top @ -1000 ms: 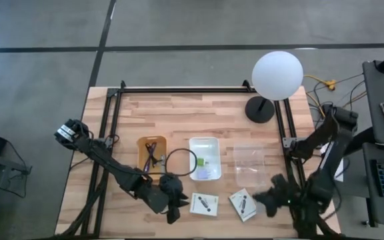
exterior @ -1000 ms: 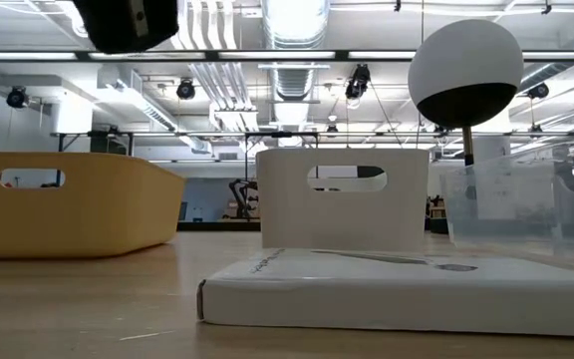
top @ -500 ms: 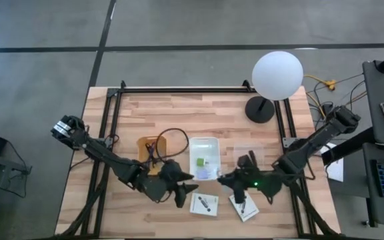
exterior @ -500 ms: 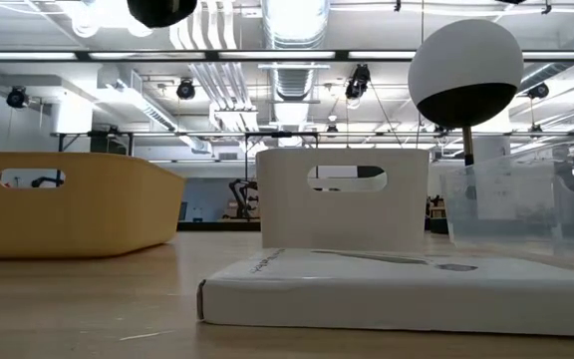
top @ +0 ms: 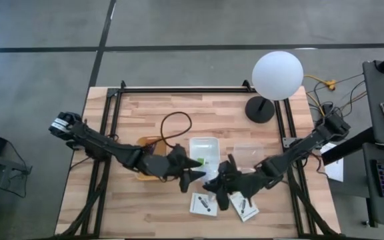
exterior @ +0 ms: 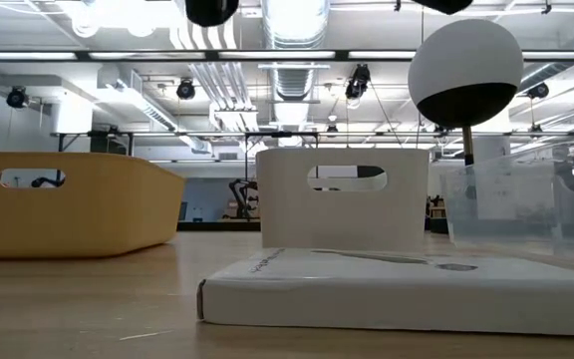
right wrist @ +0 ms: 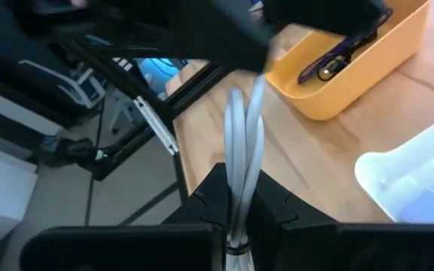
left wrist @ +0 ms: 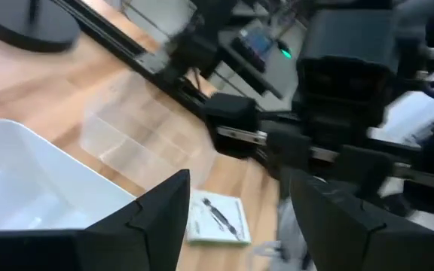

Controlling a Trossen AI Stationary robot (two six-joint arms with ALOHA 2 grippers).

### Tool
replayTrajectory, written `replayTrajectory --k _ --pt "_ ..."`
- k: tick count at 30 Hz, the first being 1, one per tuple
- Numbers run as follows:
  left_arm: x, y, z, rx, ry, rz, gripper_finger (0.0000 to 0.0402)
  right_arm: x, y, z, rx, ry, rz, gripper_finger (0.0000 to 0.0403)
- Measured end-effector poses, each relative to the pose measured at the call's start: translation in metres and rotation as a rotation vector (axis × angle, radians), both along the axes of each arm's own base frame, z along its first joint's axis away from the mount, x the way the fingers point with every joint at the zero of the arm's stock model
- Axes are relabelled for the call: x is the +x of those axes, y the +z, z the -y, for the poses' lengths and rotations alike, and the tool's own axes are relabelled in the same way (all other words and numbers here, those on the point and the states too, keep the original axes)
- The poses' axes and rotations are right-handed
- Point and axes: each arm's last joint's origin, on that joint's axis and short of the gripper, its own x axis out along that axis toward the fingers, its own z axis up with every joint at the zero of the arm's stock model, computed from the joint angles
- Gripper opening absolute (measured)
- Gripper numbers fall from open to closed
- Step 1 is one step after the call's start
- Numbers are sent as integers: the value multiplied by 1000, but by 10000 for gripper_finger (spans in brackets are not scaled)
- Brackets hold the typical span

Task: Pick and place items into bin
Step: Put the white charger cable into the yellow bin

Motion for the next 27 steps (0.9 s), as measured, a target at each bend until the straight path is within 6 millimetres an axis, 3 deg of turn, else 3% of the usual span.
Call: replayTrajectory --k 11,23,27 --pt "-8 8 2 26 -217 -12 212 6 -1 0 9 -12 -14 13" --pt "8 -6 0 38 -225 -7 211 10 3 4 23 -16 15 13" --pt "9 -6 -3 53 -213 -5 187 10 2 4 32 -7 8 13"
